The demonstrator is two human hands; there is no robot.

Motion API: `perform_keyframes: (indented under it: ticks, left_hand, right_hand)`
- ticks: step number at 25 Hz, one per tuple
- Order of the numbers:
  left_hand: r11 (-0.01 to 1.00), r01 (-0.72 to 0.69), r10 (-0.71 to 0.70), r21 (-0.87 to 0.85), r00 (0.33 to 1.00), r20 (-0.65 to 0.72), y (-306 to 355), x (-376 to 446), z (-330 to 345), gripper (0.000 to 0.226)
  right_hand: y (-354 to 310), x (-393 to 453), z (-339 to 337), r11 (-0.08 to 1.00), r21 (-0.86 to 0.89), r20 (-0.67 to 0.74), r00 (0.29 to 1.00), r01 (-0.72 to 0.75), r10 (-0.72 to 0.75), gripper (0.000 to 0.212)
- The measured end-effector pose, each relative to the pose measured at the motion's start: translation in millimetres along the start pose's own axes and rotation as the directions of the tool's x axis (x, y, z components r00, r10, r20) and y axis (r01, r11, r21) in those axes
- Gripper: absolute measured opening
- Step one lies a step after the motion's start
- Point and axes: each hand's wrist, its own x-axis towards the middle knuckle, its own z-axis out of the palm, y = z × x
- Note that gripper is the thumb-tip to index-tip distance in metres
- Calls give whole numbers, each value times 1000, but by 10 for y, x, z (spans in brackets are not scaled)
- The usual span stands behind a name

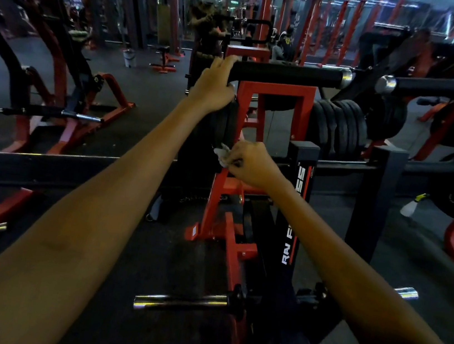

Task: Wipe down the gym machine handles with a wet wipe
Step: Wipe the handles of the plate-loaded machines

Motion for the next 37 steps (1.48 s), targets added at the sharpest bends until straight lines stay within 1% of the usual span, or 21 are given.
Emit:
perform_keyframes:
  ticks: [1,2,4,6,9,10,11,12,13,14,16,18,20,22,24,25,27,29,30,33,37]
  left_hand:
    - [1000,5,-5,-5,1000,-2,15,-4,-5,50]
    - [1000,9,-9,-6,1000,-3,31,-8,-7,50]
    - [1000,15,-15,3,1000,-2,46,-12,-11,49]
    - [1000,20,-20,4,1000,4,37,-2,-17,49]
    - [1000,7,-7,-2,1000,20,31,4,-18,49]
    - [1000,7,-7,1,1000,17,24,5,-15,49]
    - [1000,10,-10,7,1000,9,17,5,-4,49]
    - [1000,11,-11,14,1000,-2,13,8,5,49]
    - [1000,10,-10,16,1000,-9,14,11,11,48]
    - [1000,9,-9,13,1000,-8,16,16,13,48]
    - [1000,10,-10,9,1000,-1,22,14,-3,47]
    - [1000,11,-11,2,1000,3,23,5,-12,47]
    - [1000,-4,4,-19,1000,7,34,0,-12,47]
    - [1000,-18,18,-16,1000,-4,30,-5,-7,48]
    - [1000,-11,11,-9,1000,-16,18,-4,-2,48]
    - [1000,-6,6,-10,1000,-15,17,0,-1,49]
    - [1000,6,-6,-17,1000,0,22,-1,-1,50]
    - [1000,14,-14,-22,1000,8,21,-5,-15,50]
    - [1000,15,-15,-25,1000,14,20,-6,-18,50]
    - [1000,10,-10,-11,1000,2,23,-9,-21,50]
    - [1000,21,-22,-17,1000,-10,19,0,15,49]
  right_hand:
    - [0,30,-77,999,-23,32,999,-35,36,15]
    - [-20,87,-122,997,28,-34,997,-66,67,19]
    - [-165,228,-95,952,289,-324,926,-99,195,19]
    - [-260,285,34,895,436,-380,882,-93,277,14]
    - [-109,170,107,944,326,-246,959,-57,142,21]
    - [-17,120,33,963,262,-125,988,-57,92,16]
    - [60,88,-62,984,163,28,997,-76,73,13]
    - [114,85,-134,994,63,115,990,-85,77,14]
    - [114,107,-171,994,24,94,991,-103,100,15]
    - [75,143,-197,991,67,-25,993,-114,116,15]
    - [-125,259,-145,958,274,-332,927,-84,176,13]
    - [-295,334,24,945,317,-377,905,-76,199,13]
    - [-298,265,138,979,154,-272,947,-132,170,18]
    - [-177,128,37,985,-55,-52,985,-165,162,23]
    - [-69,103,-111,973,-154,100,976,-175,191,26]
    - [-69,133,-166,980,-117,71,983,-159,168,26]
    - [-170,246,-137,983,141,-175,974,-120,144,21]
    - [-294,355,61,942,331,-409,891,-56,197,16]
    - [-339,347,177,950,306,-467,861,-56,201,14]
    - [-231,155,386,993,116,-427,901,-35,81,18]
    - [-98,-85,350,963,-193,-301,922,190,-242,27]
